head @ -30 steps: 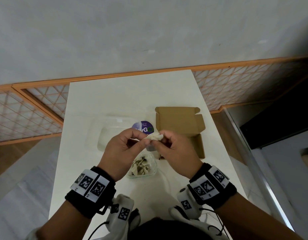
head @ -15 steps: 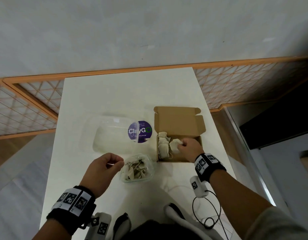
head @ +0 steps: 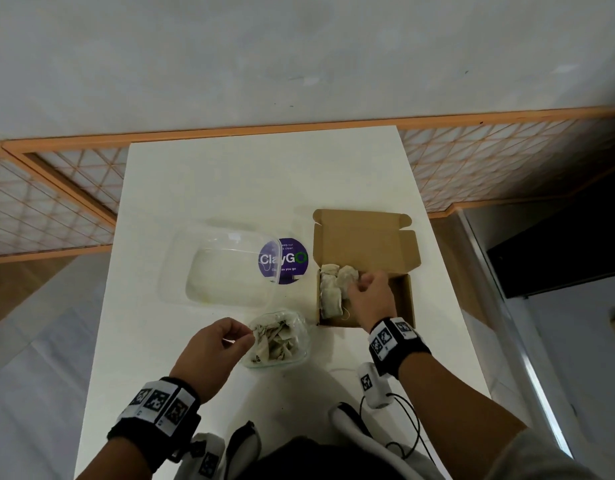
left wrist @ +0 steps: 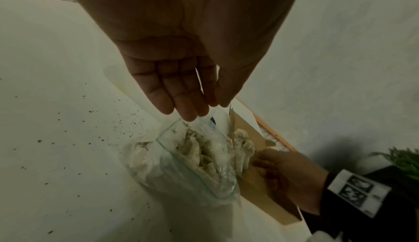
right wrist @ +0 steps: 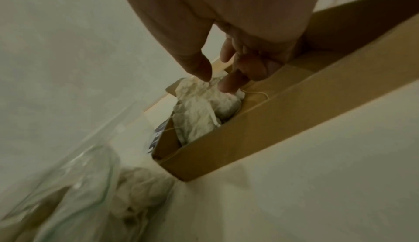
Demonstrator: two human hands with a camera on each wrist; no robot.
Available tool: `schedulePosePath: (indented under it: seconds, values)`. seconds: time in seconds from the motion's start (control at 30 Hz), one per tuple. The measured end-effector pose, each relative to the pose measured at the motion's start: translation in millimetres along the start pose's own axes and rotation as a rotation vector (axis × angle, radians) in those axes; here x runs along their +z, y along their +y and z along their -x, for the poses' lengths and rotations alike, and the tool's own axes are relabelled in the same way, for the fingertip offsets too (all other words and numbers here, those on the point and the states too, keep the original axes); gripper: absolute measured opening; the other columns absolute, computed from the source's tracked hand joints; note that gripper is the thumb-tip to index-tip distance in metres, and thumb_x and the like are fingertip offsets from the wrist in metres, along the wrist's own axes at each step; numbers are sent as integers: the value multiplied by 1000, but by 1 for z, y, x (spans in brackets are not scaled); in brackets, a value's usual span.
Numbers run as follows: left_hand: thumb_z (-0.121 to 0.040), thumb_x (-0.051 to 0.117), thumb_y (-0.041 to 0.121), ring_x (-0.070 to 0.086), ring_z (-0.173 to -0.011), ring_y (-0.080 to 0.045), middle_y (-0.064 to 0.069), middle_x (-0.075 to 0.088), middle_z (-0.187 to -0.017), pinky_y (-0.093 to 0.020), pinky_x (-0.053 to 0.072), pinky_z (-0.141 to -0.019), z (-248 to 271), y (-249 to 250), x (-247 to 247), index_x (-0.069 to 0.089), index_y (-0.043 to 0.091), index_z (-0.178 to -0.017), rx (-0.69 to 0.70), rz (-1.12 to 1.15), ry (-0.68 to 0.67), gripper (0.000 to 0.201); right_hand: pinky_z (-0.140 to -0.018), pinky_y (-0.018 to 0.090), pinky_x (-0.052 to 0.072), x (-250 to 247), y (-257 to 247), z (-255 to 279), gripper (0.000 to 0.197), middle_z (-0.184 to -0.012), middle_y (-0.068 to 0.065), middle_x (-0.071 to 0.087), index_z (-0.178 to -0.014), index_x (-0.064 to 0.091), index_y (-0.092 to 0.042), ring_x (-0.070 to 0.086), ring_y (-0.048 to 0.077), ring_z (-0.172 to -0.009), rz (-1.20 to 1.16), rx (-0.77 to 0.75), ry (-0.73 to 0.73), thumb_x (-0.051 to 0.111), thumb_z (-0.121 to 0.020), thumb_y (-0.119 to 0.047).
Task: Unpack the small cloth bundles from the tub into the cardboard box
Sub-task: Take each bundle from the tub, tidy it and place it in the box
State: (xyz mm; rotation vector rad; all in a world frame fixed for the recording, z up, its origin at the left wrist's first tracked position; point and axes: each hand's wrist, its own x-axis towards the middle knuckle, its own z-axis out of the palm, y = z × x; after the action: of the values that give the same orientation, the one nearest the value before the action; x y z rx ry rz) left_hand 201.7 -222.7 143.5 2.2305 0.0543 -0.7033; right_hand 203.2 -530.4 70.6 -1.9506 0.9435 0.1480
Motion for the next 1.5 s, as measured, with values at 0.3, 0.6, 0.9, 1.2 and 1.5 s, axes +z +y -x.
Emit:
schedulePosePath:
  seconds: [0.3,0.6,0.9,1.2,1.5]
  values:
    - [-99,60,43,64,-115,-9,15,67,-125,-25,48,-99,-1,5,18,68,33,-124,95,-428,-180,28,-81,32,52,6,5,51,19,-104,-8,59,-106,64,-25,60,14,-91,551,-440,-430,61,-98,-42]
    - [-99,56,28,70,-91,-29,2,44,-136,-37,59,-76,5,-14,36,59,28,-130,138,-813,-222,32,-77,34,52,26,13,54,16,-114,-3,58,-115,62,-23,62,21,-94,754,-554,-356,52,-103,-25]
    - [-105,48,29,69,-83,-28,5,50,-124,-36,54,-66,18,-46,25,65,29,-119,166,-809,-209,22,-76,36,53,48,11,75,19,-118,0,57,-117,63,-21,62,23,-93,835,-647,-467,48,-105,-17]
    - [-106,48,26,68,-99,-21,6,59,-124,-31,55,-80,33,-66,8,69,29,-122,201,-761,-247,27,-81,38,56,71,6,93,23,-119,0,58,-116,66,-20,64,23,-95,828,-682,-535,47,-105,-17]
    - [-102,48,52,65,-92,-23,2,65,-102,-35,50,-73,29,-47,4,55,24,-101,101,-667,-33,29,-73,30,49,63,-15,108,25,-112,-3,59,-115,67,-23,57,15,-89,778,-720,-487,46,-106,-34]
